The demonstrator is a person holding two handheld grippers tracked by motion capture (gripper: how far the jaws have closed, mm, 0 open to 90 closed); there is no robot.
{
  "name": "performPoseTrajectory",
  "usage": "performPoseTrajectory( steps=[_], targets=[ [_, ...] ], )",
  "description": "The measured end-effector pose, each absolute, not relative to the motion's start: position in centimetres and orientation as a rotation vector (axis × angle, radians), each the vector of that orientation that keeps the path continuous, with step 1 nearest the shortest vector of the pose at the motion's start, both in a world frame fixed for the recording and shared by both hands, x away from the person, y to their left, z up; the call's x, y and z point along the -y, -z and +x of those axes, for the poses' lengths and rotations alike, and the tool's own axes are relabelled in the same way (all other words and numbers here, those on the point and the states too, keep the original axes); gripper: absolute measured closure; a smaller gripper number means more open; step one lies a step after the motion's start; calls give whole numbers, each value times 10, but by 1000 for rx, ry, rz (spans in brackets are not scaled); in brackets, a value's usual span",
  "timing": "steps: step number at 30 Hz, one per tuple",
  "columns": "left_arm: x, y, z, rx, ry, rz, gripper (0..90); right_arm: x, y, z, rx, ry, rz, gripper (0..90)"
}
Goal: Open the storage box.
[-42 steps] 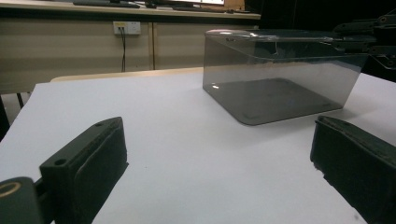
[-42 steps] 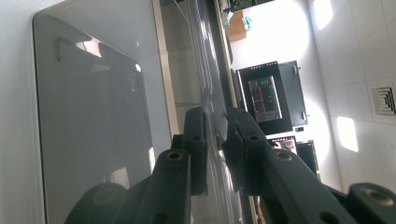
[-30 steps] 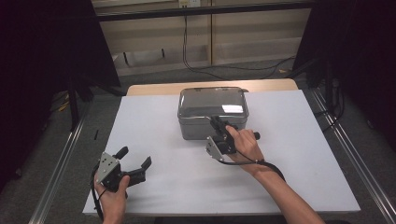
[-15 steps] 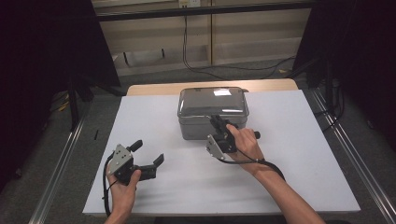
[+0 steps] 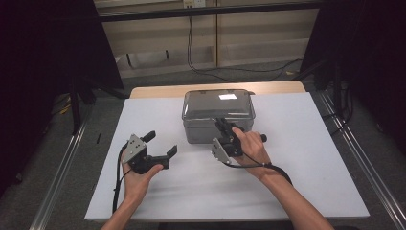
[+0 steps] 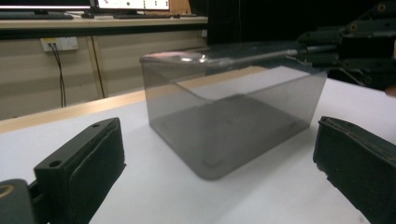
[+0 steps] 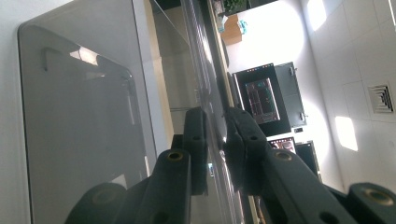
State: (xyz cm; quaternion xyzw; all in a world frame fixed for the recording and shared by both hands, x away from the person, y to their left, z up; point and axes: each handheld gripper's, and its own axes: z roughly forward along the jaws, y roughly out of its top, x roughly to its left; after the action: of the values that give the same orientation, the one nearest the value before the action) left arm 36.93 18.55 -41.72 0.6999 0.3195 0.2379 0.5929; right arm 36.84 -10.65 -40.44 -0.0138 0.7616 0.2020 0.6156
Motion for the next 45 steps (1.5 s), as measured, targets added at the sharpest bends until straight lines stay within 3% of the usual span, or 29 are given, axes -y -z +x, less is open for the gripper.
performPoseTrajectory(
  steps=[23, 45],
  targets=[
    [-155, 419, 423, -734, -606, 1664, 50, 107, 401, 369, -1750, -475, -21, 781],
    [-141, 422, 450, -725, -641, 1670, 78, 107, 397, 372, -1747, -482, -15, 780]
  ],
)
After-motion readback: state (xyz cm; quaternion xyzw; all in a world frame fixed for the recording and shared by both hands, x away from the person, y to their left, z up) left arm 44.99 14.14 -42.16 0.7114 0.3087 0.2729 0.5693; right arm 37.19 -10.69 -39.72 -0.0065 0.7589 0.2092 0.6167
